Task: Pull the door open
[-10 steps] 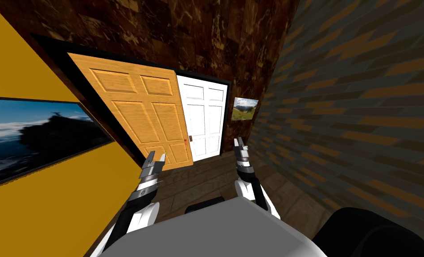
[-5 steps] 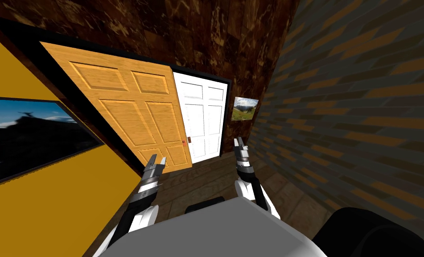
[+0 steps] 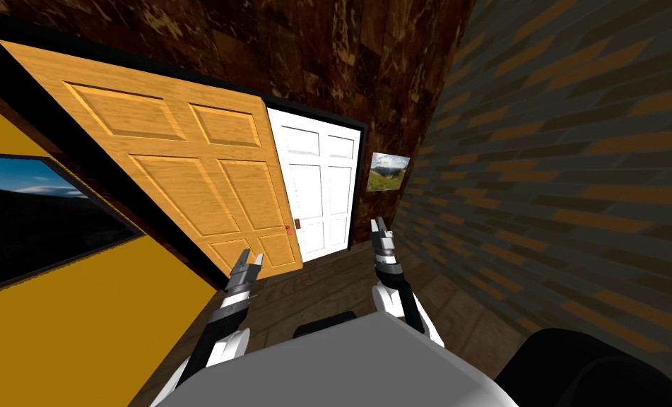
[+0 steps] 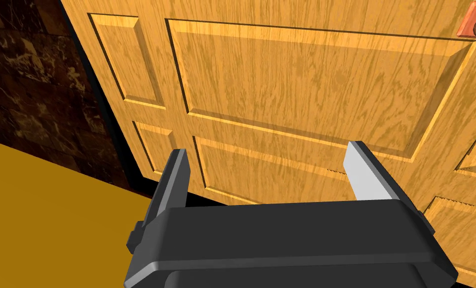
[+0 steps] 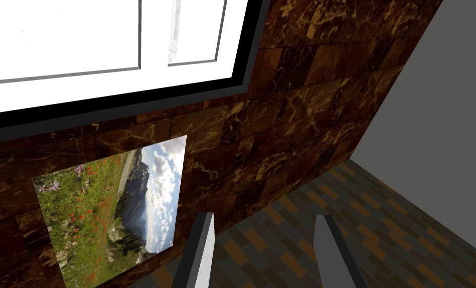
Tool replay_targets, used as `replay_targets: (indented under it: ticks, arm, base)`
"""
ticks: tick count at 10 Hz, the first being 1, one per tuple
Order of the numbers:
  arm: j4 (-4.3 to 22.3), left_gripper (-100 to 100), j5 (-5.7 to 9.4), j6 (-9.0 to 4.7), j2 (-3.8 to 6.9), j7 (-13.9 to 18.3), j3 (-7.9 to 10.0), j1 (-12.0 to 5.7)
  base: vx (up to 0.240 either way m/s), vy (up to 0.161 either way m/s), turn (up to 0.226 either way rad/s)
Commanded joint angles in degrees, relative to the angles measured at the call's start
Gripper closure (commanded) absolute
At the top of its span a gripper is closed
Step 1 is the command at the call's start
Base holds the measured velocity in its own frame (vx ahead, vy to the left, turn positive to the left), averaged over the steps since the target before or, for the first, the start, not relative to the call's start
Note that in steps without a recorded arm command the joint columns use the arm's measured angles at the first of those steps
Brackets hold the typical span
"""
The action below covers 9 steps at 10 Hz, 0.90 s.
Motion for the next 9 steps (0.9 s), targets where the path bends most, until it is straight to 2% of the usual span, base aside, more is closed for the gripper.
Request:
replay_targets:
  ticks: [1,9]
  arm:
    - [2.3,-100,0.06,-0.66,0.39,0.3,0.28,-0.24]
    - [14.1,-100,0.43,-3.36,2.28,1.8,1.93,-2.56]
  base:
    - [0.098,-0.001,-0.039]
    - [0.100,0.003,-0.039]
